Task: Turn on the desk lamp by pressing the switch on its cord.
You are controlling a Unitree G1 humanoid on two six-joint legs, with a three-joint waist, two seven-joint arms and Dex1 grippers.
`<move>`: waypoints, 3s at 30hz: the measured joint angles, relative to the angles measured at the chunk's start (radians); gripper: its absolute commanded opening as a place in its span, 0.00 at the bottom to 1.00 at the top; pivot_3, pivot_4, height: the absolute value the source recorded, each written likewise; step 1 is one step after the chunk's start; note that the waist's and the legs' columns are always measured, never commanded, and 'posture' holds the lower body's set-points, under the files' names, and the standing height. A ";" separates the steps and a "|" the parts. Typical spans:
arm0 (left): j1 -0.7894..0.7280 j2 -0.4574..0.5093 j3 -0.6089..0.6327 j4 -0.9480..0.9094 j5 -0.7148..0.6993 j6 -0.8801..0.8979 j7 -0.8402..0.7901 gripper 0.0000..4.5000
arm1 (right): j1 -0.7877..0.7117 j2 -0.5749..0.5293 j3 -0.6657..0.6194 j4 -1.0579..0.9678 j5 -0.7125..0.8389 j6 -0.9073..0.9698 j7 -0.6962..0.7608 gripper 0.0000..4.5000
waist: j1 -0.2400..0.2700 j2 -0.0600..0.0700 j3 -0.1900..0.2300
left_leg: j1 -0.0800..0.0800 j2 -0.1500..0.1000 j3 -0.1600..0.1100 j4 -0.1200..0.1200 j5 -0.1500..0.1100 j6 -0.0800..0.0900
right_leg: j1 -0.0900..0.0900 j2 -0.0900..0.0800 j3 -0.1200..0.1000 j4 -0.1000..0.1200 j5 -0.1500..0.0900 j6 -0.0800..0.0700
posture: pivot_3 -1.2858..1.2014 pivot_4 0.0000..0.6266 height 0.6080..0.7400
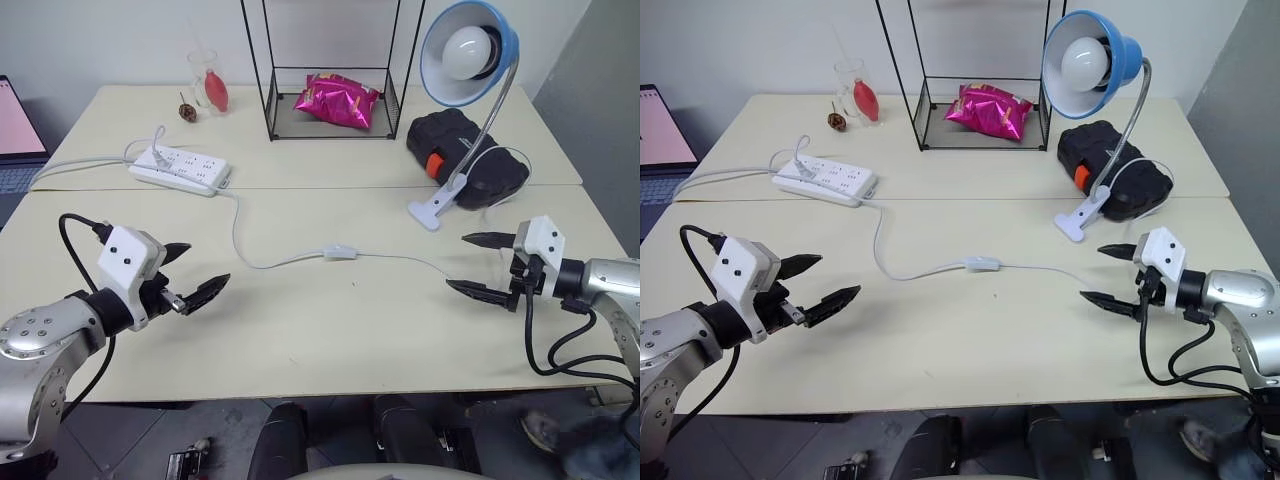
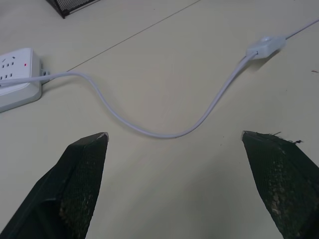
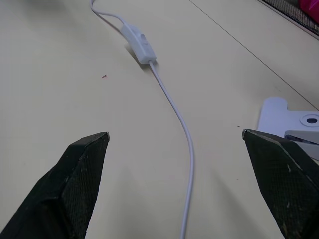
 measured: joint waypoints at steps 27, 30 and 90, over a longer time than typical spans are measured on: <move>-0.291 -0.069 -0.201 0.213 -0.033 -0.076 -0.164 0.99 | 0.043 0.153 -0.023 -0.248 0.125 0.298 -0.235 1.00 | 0.004 0.000 0.000 | -0.001 -0.001 -0.001 0.000 0.000 0.000 | 0.000 0.000 -0.001 0.000 0.001 -0.001 | 0.52 0.24 1.00; -0.459 -0.119 -0.321 0.371 -0.028 -0.062 -0.247 0.99 | 0.057 0.202 -0.061 -0.368 0.241 0.504 -0.389 1.00 | 0.013 0.000 0.000 | -0.002 -0.001 -0.003 0.001 0.000 0.000 | 0.000 0.001 -0.002 0.001 0.003 -0.004 | 0.52 0.24 1.00; -0.894 -0.473 -0.546 1.259 0.349 -0.481 -0.515 0.25 | 0.098 0.141 -0.099 -0.678 0.514 0.761 -0.737 1.00 | 0.009 -0.001 0.000 | -0.003 -0.001 -0.003 0.000 0.000 0.000 | -0.001 0.001 -0.002 0.000 0.000 0.000 | 0.52 0.24 1.00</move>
